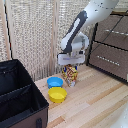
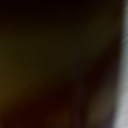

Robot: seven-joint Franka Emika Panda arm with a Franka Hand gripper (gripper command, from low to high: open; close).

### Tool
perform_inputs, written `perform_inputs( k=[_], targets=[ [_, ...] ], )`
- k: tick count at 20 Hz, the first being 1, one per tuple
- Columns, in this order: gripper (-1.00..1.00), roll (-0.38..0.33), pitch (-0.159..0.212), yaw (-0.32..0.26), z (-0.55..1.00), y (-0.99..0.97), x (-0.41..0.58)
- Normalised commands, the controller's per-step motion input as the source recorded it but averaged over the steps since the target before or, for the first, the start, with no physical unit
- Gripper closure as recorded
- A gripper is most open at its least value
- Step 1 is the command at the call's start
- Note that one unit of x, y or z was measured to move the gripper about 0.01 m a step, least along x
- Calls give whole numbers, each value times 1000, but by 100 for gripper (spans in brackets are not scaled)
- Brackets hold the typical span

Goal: Position your gripper near the granola bar, please. Lightly grip the granola bar with your gripping tool. Relocate your gripper along with the granola bar toward the leading division of the caddy with caution. Gently release the granola bar into the leading division of the caddy.

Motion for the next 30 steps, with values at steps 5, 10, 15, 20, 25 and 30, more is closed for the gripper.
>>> perform_inputs(
  k=[5,10,15,20,25,30],
  targets=[
    [100,-63,14,-63,0,219,-125],
    [100,-22,-55,-26,-3,141,-190],
    [100,21,0,22,-101,30,-13],
    [100,24,1,11,41,2,-1],
    [100,0,6,-13,606,7,2],
    [100,2,40,-8,959,0,194]
  ],
)
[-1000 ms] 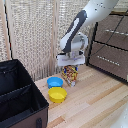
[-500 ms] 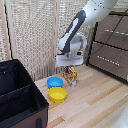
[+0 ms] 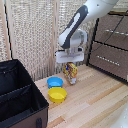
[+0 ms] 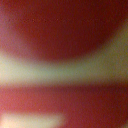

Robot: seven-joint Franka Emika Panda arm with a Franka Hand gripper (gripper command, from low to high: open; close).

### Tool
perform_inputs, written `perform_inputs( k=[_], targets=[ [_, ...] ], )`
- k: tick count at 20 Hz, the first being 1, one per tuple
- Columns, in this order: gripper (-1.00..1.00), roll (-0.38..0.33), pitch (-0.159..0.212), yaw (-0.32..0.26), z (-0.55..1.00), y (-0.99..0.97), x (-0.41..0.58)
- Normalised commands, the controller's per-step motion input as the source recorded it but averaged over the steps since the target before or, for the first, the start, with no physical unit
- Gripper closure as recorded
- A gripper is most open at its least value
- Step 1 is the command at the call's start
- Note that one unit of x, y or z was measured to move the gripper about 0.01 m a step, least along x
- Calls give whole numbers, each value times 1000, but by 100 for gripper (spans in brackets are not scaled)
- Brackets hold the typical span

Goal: Position your gripper near the granola bar, please. Lightly grip the granola bar with your gripping tool. Relocate your gripper along with the granola bar toward the leading division of the caddy with caution. Gently release the granola bar into the leading division of the caddy.

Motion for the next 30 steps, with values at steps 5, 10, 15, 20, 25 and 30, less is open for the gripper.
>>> perform_inputs(
  k=[5,10,15,20,25,30],
  targets=[
    [100,32,30,-78,981,82,246],
    [100,25,46,-103,909,230,91],
    [100,31,1,-114,854,333,-11],
    [100,10,-75,-177,675,471,-165],
    [100,-53,-41,-250,425,417,-28],
    [100,-56,6,-241,180,390,-107]
  ],
)
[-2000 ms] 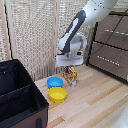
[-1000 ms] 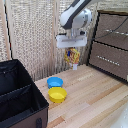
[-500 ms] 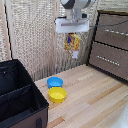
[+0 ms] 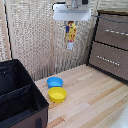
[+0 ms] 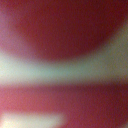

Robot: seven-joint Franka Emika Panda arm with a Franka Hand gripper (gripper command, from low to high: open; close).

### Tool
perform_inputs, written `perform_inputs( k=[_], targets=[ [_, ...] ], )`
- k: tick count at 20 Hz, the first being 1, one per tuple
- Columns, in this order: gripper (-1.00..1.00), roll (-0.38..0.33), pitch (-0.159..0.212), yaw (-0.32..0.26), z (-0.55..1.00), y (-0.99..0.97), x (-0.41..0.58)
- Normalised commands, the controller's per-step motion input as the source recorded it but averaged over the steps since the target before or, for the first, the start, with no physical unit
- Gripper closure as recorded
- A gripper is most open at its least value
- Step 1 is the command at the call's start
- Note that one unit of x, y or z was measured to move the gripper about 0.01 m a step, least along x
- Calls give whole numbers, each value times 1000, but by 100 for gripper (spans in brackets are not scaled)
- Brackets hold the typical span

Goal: Position your gripper near the granola bar, please. Lightly grip the granola bar with your gripping tool. Relocate your gripper along with the granola bar toward the leading division of the caddy with caution. Gently release the granola bar into the leading division of the caddy.

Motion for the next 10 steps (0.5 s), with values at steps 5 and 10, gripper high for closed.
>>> perform_inputs(
  k=[5,10],
  targets=[
    [100,-58,0,-187,161,501,-202],
    [100,-60,10,-81,52,693,-410]
  ],
)
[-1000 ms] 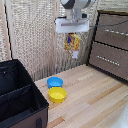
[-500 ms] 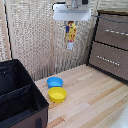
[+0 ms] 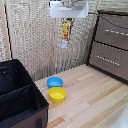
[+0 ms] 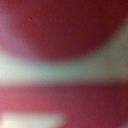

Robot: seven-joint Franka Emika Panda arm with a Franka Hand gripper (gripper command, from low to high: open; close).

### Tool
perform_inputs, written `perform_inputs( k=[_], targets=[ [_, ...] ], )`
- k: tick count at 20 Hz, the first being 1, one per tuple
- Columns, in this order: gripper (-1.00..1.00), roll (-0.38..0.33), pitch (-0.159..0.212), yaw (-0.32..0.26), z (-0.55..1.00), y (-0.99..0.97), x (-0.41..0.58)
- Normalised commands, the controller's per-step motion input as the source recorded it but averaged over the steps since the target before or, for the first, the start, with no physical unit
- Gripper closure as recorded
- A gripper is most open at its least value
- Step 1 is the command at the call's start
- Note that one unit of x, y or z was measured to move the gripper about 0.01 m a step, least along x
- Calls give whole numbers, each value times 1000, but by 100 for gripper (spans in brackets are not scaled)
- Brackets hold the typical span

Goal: Position your gripper near the granola bar, please. Lightly grip the granola bar with your gripping tool. Relocate your gripper along with the granola bar toward the leading division of the caddy with caution. Gently release the granola bar into the leading division of the caddy.

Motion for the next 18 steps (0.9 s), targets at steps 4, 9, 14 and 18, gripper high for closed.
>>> perform_inputs(
  k=[4,9,14,18],
  targets=[
    [100,-63,45,-76,0,764,-299],
    [100,-60,58,-96,-20,782,-178],
    [100,-15,4,-173,0,727,0],
    [100,-1,10,-162,0,689,-16]
  ],
)
